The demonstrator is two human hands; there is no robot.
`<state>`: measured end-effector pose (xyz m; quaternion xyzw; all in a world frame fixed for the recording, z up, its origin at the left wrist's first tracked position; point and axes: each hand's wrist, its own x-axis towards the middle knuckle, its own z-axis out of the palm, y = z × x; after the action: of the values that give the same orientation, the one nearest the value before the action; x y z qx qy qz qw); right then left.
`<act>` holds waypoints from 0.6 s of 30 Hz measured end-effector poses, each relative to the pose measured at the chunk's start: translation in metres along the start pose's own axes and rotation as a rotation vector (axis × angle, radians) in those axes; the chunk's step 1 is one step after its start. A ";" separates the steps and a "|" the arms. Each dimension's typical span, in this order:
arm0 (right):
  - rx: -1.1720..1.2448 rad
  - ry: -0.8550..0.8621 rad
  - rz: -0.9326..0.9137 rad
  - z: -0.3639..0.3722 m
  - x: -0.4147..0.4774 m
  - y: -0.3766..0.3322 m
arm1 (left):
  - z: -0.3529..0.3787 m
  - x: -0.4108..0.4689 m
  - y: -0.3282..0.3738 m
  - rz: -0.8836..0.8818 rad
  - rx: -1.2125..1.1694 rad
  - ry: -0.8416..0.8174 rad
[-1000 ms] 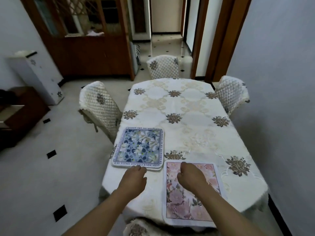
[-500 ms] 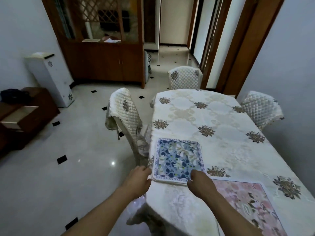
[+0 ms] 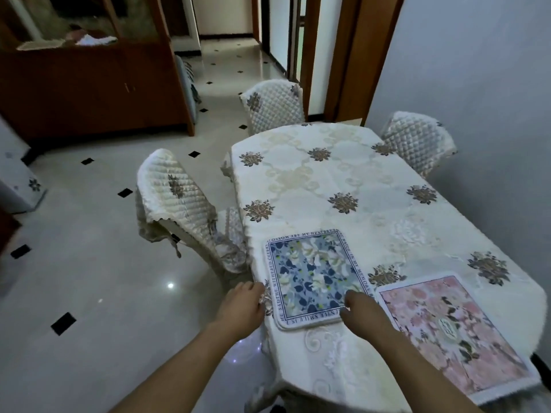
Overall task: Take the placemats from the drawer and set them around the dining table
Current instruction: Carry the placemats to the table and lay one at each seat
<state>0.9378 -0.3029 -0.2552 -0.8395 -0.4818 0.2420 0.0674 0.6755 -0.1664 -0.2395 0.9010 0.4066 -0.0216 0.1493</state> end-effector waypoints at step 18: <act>0.407 0.067 0.659 0.051 0.048 0.002 | 0.021 0.250 -0.013 0.323 0.060 -0.263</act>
<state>0.9355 -0.2699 -0.3173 -0.9262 -0.1259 0.3138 0.1671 0.8346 0.0179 -0.3026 0.9480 0.2331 -0.1269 0.1758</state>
